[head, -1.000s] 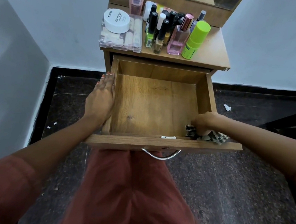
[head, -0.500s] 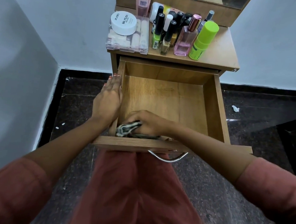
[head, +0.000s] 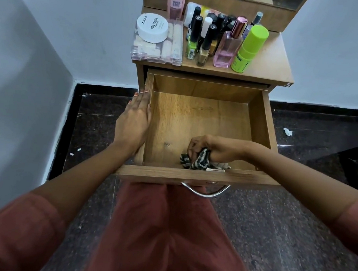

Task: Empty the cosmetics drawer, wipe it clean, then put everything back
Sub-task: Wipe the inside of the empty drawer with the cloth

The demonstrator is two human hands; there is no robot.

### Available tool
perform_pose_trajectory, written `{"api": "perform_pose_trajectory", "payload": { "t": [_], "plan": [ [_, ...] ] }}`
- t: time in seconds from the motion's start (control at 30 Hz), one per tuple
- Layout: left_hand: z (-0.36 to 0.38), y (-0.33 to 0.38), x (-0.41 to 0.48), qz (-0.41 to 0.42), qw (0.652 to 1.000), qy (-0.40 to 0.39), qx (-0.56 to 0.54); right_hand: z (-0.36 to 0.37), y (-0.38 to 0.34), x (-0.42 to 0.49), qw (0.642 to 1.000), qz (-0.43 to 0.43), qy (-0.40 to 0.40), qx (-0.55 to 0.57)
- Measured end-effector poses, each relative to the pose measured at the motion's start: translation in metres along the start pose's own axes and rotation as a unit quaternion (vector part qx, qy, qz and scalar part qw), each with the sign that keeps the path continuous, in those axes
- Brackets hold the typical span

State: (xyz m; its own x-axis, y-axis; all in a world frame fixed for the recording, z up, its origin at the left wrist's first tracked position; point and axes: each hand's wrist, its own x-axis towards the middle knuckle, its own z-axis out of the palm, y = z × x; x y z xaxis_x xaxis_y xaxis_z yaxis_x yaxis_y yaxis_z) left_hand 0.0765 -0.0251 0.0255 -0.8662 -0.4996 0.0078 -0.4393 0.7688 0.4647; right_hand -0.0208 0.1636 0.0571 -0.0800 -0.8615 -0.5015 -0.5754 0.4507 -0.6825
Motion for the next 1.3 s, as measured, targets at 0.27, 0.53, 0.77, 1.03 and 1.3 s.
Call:
{"api": "perform_pose_trajectory", "payload": {
  "t": [0.27,0.53,0.77,1.03,1.3],
  "plan": [
    [-0.001,0.001,0.001,0.002,1.0,-0.002,0.008,0.025,-0.033,0.072,0.994,-0.109,0.027,0.008],
    [0.0,0.0,-0.001,0.009,1.0,0.005,0.002,-0.002,0.016,-0.009,0.999,0.035,-0.017,0.036],
    [0.0,0.0,-0.002,0.008,1.0,0.004,0.002,-0.009,0.051,-0.073,0.993,0.113,0.045,0.011],
    [0.001,0.0,-0.001,0.005,1.0,0.005,-0.004,-0.02,0.043,-0.068,0.981,0.107,-0.001,-0.162],
    [0.002,-0.001,0.0,0.002,1.0,0.006,-0.01,-0.016,0.015,-0.04,0.988,0.071,-0.034,-0.133]
  ]
}}
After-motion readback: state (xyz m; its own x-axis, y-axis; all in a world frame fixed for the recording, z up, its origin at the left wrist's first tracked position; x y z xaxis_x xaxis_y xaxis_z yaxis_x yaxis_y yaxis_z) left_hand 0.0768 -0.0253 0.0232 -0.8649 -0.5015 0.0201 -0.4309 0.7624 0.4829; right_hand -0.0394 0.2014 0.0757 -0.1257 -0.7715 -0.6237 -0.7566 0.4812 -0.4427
